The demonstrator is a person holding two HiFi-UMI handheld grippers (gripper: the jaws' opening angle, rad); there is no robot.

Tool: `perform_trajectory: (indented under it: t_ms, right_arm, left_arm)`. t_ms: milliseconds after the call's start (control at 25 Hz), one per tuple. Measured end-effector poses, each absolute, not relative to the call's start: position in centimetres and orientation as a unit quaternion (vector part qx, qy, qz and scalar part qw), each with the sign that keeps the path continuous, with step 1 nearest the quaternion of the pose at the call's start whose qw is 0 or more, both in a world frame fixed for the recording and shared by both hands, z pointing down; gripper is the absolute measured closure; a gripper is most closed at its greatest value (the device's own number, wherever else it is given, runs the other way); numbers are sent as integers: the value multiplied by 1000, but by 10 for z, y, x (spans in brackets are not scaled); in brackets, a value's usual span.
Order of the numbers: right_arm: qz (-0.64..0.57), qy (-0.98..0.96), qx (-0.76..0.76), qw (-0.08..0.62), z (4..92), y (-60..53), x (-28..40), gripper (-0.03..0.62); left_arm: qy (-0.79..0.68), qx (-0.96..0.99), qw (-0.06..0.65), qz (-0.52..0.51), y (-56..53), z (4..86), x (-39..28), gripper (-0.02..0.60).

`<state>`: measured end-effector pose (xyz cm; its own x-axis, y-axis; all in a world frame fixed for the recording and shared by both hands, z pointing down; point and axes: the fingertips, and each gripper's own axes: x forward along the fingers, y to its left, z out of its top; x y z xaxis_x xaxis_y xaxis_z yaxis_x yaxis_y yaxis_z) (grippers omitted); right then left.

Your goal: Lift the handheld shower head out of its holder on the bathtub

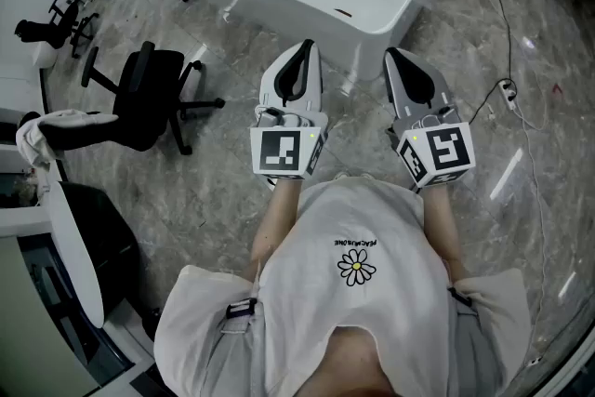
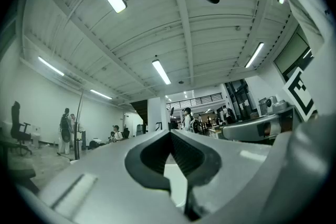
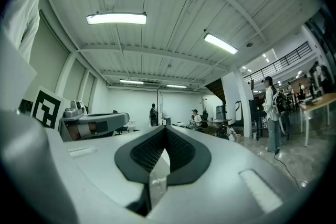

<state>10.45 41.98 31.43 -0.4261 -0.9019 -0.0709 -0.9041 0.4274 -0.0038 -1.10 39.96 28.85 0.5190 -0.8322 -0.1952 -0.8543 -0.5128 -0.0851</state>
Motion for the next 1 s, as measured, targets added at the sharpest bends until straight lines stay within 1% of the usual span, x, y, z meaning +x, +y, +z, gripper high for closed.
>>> perform_trajectory:
  t_ms: [400,560,760,1000]
  right_arm:
    - [6,843,-536,30,314,420,103,571]
    - [-6,839,-542,46,315,420,110,571]
    - [-30,838,-542,52,325,426,130,571]
    - [-48,830,-553,55,342,443,176,571]
  left_arm:
    - [503,-859,68,72,397,289,-28,581]
    - [502,-859,71,71,395,292,-26,581]
    - [513,-854,63,67,402,296,-14,581]
    - [528,-846,57,49,414,314,12,581]
